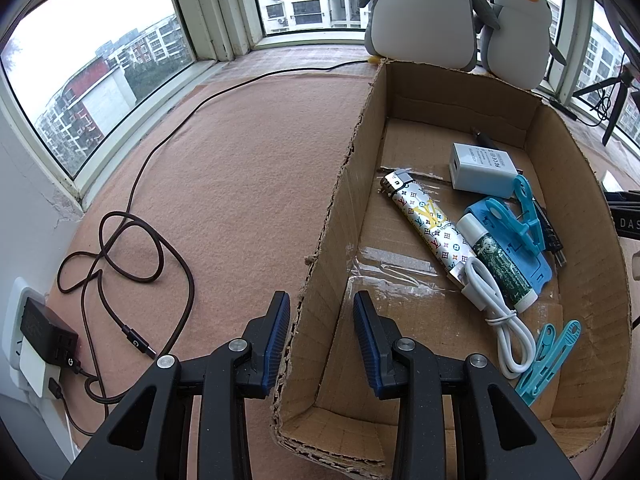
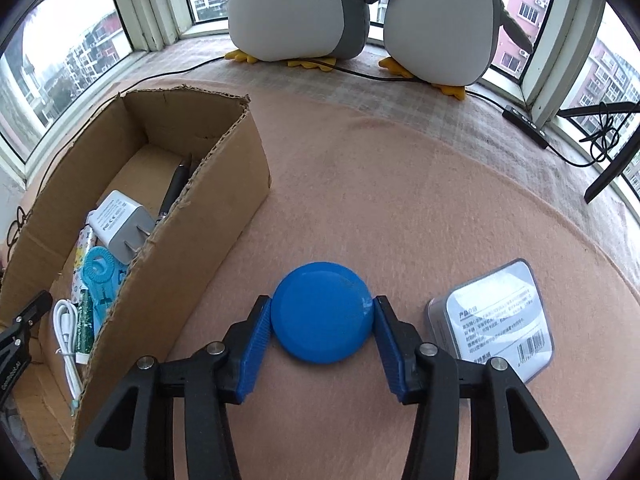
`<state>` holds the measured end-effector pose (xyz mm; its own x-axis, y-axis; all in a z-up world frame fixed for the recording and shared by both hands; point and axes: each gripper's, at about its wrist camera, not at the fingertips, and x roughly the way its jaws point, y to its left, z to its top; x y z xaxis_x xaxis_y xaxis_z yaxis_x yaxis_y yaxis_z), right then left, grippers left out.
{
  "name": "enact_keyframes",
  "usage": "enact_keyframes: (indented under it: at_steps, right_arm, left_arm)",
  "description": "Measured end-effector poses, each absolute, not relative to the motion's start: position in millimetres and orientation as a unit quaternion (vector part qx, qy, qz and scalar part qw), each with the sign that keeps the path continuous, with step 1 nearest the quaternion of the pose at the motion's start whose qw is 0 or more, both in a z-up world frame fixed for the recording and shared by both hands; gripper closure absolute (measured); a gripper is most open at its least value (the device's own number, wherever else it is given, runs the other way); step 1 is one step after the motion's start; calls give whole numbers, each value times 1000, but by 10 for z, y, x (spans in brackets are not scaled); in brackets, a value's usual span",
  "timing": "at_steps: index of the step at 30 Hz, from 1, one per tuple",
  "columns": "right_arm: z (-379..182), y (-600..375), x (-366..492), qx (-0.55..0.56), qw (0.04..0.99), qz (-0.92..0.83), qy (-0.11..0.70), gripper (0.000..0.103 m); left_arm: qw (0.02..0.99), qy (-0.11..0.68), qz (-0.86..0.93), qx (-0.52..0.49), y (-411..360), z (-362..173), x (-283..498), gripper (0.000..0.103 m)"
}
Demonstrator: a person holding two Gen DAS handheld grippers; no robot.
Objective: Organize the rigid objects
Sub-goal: 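Carry the blue round stand into the box and release it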
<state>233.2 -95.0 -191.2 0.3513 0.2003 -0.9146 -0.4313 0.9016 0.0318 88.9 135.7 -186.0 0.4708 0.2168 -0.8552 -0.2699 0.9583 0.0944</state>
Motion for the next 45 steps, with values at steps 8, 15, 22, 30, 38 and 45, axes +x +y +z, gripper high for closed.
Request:
enact_keyframes:
  at_steps: [8, 15, 22, 30, 38, 45]
  right_arm:
    - [-1744, -1051, 2163, -80, 824, 200, 523, 57]
    - [-1394, -1068, 2053, -57, 838, 217, 497, 57]
    - [-1023, -849, 2034, -51, 848, 251, 464, 57]
    - [-902, -491, 2090, -68, 849, 276, 445, 57]
    - [-1005, -266, 2206, -78, 844, 281, 451, 57]
    - [-1216, -105, 2315, -104, 835, 273, 466, 57]
  left_arm:
    - [857, 494, 142, -27, 1351, -1863, 887, 67]
    - [857, 494, 142, -27, 1350, -1863, 887, 67]
    - [857, 494, 142, -27, 1349, -1863, 888, 67]
    - [857, 494, 143, -27, 1343, -1859, 885, 67]
    - [857, 494, 142, -27, 1342, -1859, 885, 67]
    - [857, 494, 142, -27, 1341, -1859, 885, 67]
